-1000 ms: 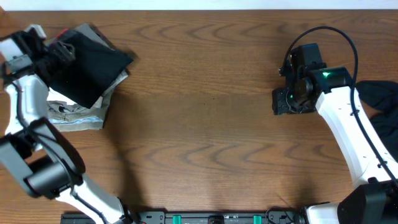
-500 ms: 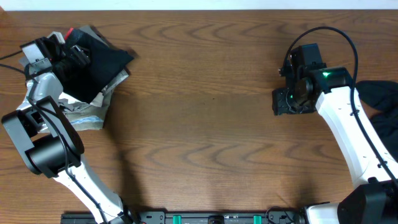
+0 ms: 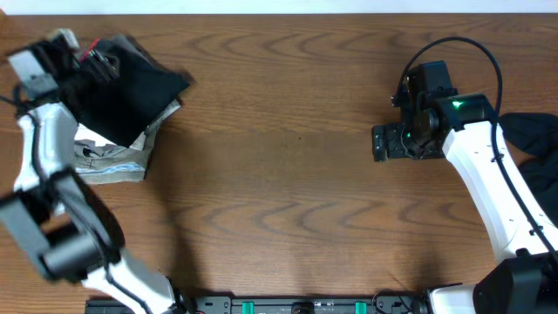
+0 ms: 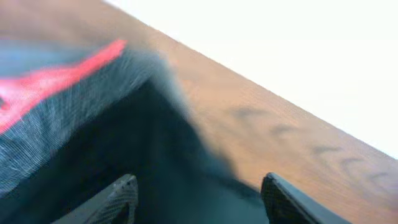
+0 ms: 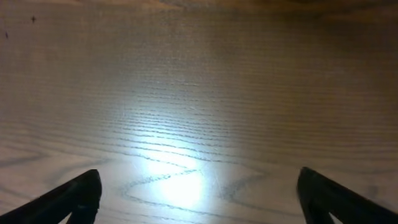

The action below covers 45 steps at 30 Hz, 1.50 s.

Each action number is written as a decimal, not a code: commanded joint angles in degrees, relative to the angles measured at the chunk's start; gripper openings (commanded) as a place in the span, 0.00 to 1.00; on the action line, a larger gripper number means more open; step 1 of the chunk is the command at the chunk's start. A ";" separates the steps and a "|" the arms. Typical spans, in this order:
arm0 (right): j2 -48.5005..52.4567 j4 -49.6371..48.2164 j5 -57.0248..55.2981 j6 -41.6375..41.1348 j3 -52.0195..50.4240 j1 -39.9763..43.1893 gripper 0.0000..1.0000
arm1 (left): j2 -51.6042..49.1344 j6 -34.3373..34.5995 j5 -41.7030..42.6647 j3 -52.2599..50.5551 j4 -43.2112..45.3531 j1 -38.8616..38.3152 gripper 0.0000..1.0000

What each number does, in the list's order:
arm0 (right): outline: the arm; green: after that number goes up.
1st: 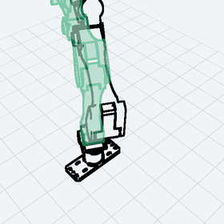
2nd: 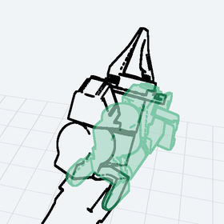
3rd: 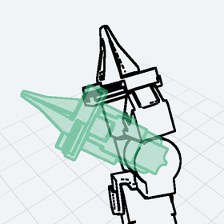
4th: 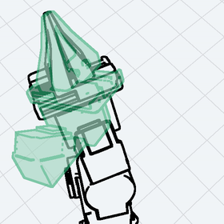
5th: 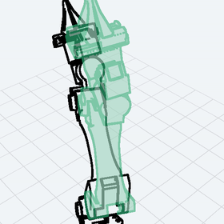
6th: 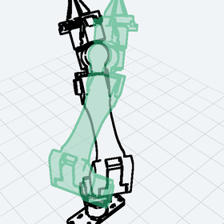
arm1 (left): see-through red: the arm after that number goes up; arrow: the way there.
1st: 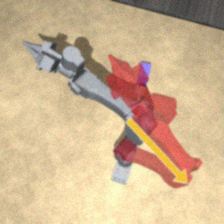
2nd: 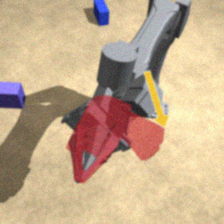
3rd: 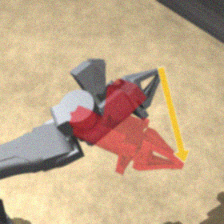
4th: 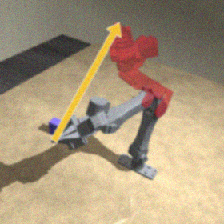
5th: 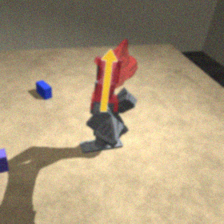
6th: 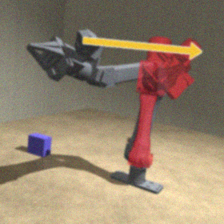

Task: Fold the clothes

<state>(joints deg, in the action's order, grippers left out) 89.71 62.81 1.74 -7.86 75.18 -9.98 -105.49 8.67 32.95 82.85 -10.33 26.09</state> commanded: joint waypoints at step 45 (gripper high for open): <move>-25.07 -13.60 -7.93 -2.49 -10.56 0.13 0.99 | 38.01 -11.65 -28.70 -8.02 -40.94 -36.20 0.98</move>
<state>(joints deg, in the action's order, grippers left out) 69.06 49.87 -5.45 -8.84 69.41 -9.39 -73.34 -2.50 5.52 78.72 -52.40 -10.00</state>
